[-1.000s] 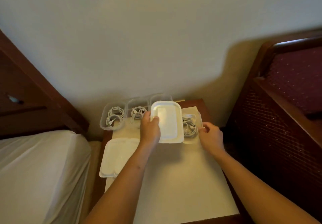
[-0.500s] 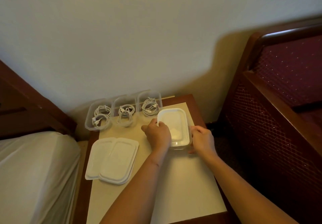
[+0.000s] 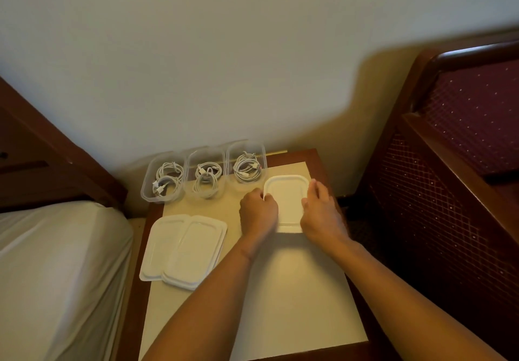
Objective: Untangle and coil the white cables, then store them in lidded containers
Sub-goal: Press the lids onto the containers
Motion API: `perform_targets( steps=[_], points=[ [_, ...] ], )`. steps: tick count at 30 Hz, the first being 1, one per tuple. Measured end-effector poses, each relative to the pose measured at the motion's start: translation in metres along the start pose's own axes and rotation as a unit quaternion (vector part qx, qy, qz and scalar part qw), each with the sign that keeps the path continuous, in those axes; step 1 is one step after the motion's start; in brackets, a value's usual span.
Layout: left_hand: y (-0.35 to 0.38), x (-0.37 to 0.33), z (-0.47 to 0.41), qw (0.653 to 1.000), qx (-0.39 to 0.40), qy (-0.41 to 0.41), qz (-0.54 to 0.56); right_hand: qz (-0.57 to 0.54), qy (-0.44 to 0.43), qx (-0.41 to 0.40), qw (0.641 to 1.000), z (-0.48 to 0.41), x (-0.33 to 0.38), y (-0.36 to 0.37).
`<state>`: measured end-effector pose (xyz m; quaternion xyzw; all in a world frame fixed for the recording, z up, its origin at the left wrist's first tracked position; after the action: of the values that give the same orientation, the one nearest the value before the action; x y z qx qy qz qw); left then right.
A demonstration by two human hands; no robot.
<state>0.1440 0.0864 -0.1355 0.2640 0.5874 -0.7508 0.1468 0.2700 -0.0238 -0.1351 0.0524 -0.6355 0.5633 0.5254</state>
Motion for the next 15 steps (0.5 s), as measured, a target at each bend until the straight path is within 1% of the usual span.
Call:
perform_targets(
  steps=[2,5,7,11,13,15],
  points=[
    [0.002,-0.004,-0.004,0.997,0.020,0.053,-0.053,0.064,-0.040,0.034,0.997,-0.004,0.004,0.007],
    [0.009,-0.002,-0.010,0.993,0.028,0.097,-0.064,0.087,-0.051,0.058,0.993,-0.007,0.001,0.009],
    [0.010,0.000,-0.014,0.994,0.022,0.099,-0.052,0.095,-0.065,0.058,0.992,-0.010,-0.002,0.010],
    [0.015,0.004,-0.022,0.996,0.022,0.085,-0.005,0.138,-0.124,0.056,0.981,-0.018,-0.006,0.017],
    [0.018,0.007,-0.020,0.997,0.025,0.064,0.023,0.152,-0.129,0.061,0.978,-0.019,-0.008,0.019],
    [0.015,0.006,-0.013,0.998,0.020,0.058,0.026,0.179,-0.129,0.061,0.973,-0.018,-0.004,0.017]
  ],
)
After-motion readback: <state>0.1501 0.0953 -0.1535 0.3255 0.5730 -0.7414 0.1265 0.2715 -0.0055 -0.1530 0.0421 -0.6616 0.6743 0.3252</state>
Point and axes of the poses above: each hand's wrist, its own z-axis away from the middle knuckle, its own y-axis out of the palm, x = y × z, the point moved 7 cm from there along -z, towards the middle knuckle, and after that the axes turned 14 degrees about -z, right-handed, at the moved point
